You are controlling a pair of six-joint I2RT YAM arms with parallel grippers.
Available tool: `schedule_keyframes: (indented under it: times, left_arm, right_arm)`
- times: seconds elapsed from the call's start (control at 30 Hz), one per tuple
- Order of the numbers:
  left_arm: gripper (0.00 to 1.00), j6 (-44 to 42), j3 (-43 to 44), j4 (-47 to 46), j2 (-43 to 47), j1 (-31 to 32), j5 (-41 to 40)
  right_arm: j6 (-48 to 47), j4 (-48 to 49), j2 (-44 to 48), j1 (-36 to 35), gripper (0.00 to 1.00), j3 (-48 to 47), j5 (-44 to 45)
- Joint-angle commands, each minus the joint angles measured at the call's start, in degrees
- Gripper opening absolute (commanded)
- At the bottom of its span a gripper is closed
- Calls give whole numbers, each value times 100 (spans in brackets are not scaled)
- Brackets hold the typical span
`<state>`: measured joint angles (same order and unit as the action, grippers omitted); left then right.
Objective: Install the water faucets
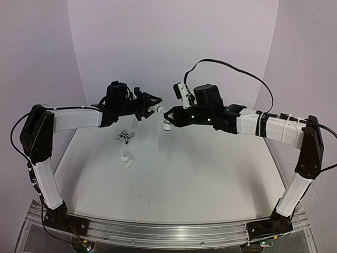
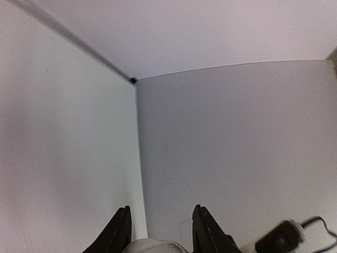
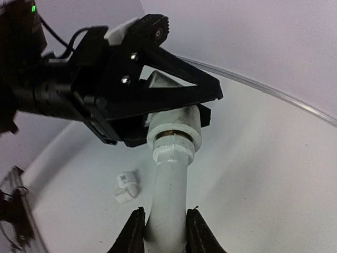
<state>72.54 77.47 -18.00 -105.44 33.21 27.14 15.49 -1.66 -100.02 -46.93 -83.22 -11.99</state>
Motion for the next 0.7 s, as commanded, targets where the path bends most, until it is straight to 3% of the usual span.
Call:
schedule_keyframes:
  times: [0.0,0.13,0.27,0.37,0.5,0.57,0.67]
  left_arm:
    - [0,62,-919,-3905,326,151,448]
    - [0,663,-1182,-5747,-50,151,571]
    - [5,712,-1427,-6054,-153,144,411]
    - [38,421,-1935,-5823,189,98,-51]
    - [72,102,-2409,-4529,717,-53,-282]
    - [83,-77,-2521,-3764,1001,-118,-250]
    - [88,-162,-2637,-2670,1387,-223,-204]
  right_arm:
    - [3285,3391,475,185,0,470,-2604]
    - [4982,5056,249,206,0,646,-3027]
    - [5550,5889,111,310,0,882,-3045]
    - [4933,5551,276,405,0,1147,-2878]
    - [3072,3641,561,427,0,1177,-2381]
    - [2213,2872,661,430,0,1144,-1953]
    - [1110,2075,779,427,0,1136,-1325]
